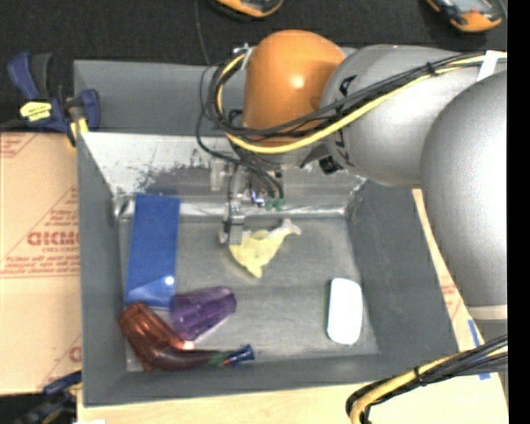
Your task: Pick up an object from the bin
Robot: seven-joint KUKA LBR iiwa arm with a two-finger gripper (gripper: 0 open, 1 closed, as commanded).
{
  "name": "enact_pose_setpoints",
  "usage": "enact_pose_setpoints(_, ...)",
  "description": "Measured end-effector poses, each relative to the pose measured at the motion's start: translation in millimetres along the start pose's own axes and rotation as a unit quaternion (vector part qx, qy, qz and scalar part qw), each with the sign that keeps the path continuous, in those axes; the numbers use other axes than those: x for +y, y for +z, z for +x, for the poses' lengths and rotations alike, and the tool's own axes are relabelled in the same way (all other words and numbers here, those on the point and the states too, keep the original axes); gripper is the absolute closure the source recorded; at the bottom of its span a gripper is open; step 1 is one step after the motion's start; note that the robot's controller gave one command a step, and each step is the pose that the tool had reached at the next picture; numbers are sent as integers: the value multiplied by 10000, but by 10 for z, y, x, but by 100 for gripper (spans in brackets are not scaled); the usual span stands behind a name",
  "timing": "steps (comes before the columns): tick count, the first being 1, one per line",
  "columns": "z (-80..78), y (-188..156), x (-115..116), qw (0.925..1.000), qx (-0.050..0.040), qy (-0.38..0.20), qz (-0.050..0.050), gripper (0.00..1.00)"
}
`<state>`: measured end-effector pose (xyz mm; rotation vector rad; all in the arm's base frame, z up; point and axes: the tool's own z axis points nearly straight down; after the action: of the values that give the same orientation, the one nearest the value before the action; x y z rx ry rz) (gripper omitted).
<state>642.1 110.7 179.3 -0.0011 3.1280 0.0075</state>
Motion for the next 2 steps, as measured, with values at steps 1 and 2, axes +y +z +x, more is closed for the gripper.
enact_pose_setpoints(1, 188, 2, -237, 9998, 6, 217, 8, 0)
enact_pose_setpoints(2, 348, -163, -44, 9999, -31, 122, -3, 0)
